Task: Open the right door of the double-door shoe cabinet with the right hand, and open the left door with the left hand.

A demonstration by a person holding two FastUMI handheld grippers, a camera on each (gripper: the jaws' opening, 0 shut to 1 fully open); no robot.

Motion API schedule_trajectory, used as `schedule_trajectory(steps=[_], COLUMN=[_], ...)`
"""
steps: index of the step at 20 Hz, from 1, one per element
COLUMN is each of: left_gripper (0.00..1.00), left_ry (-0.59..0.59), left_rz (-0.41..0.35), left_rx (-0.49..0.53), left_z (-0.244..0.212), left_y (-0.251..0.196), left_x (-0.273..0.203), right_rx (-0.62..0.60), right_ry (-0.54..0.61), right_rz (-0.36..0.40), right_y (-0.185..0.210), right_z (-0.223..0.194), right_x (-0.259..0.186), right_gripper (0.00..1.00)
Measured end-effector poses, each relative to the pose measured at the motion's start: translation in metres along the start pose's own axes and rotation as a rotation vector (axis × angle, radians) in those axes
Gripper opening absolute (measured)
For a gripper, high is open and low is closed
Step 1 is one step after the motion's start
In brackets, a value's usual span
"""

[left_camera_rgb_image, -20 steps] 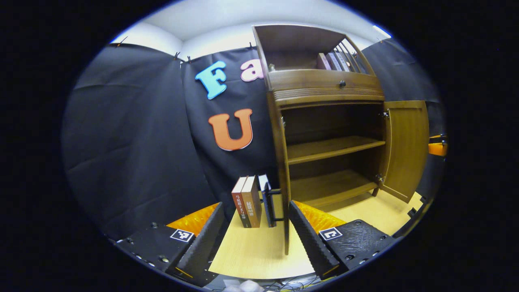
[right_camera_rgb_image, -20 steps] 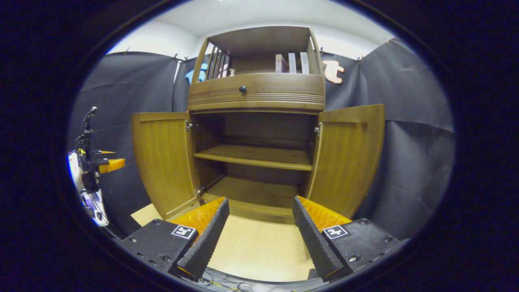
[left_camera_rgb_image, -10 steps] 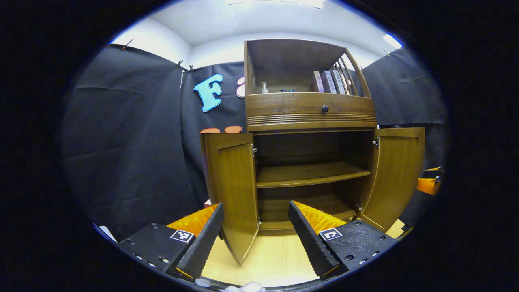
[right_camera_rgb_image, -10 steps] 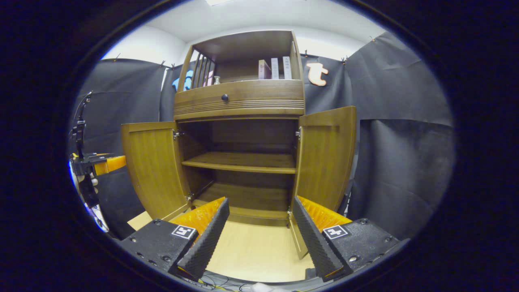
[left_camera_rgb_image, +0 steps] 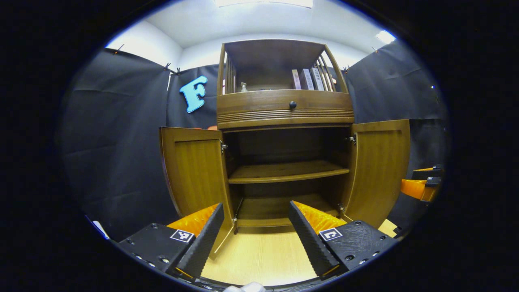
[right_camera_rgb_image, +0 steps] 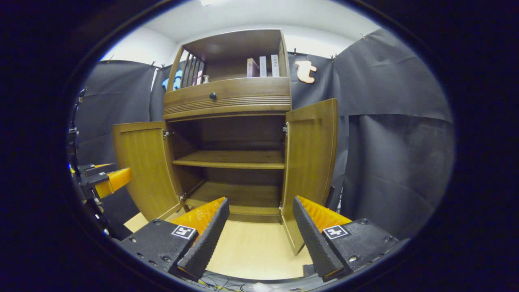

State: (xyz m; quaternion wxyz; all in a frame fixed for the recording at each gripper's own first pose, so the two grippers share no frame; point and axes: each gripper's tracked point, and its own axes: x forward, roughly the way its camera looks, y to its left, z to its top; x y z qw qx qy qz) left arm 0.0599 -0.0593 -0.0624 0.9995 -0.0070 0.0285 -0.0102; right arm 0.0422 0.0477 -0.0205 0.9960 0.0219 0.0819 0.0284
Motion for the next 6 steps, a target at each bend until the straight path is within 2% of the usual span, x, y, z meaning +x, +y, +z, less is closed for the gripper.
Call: schedule_trajectory(steps=[4, 5, 6], left_gripper=[1.00, 0.96, 0.96], left_ry=[-0.007, -0.009, -0.007], left_rz=[-0.034, -0.038, -0.039], left_rx=[0.036, 0.038, 0.040], left_z=[0.001, 0.001, 0.001], left_y=[-0.015, -0.016, -0.016], left_x=[-0.003, -0.003, -0.004], right_rx=[-0.012, -0.014, -0.014], right_ry=[0.002, -0.003, -0.009], right_rz=[-0.001, -0.005, -0.011], right_y=[0.003, 0.002, 0.001], right_z=[-0.002, -0.001, 0.001], right_x=[-0.003, -0.003, -0.003], right_gripper=[1.00, 1.00, 1.00])
